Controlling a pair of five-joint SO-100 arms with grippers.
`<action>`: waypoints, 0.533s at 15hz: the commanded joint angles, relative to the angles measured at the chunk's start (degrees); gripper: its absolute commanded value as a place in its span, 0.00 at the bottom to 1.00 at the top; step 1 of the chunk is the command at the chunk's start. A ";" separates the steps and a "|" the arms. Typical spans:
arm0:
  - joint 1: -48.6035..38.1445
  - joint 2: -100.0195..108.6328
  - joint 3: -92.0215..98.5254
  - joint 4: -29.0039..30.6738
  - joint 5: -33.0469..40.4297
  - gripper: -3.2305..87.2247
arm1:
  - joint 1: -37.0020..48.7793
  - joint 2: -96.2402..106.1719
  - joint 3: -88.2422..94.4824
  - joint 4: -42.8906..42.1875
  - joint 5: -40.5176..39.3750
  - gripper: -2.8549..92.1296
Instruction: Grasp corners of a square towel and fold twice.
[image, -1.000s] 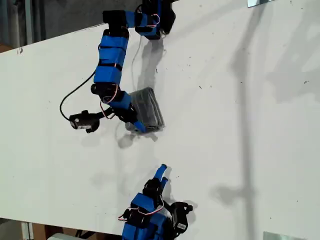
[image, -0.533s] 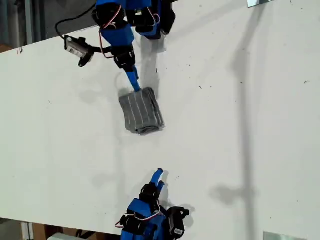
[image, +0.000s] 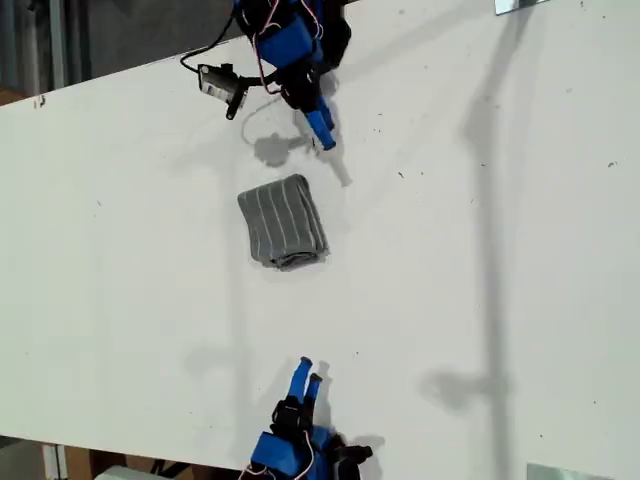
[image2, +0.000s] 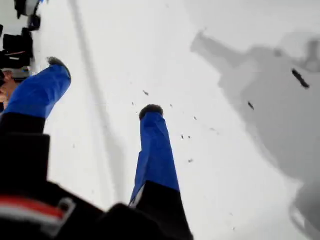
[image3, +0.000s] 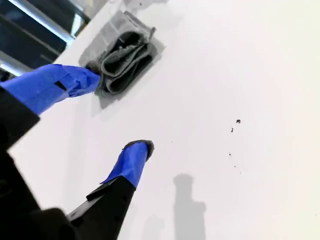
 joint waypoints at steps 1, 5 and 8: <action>-0.97 0.62 1.93 -0.35 0.26 0.32 | -5.19 0.53 0.53 5.19 10.28 0.35; -3.52 0.53 10.99 -0.62 -4.22 0.31 | -12.39 0.79 0.88 5.10 11.34 0.35; -2.29 0.53 12.39 -2.46 -3.34 0.31 | -14.94 0.79 2.29 5.62 6.59 0.32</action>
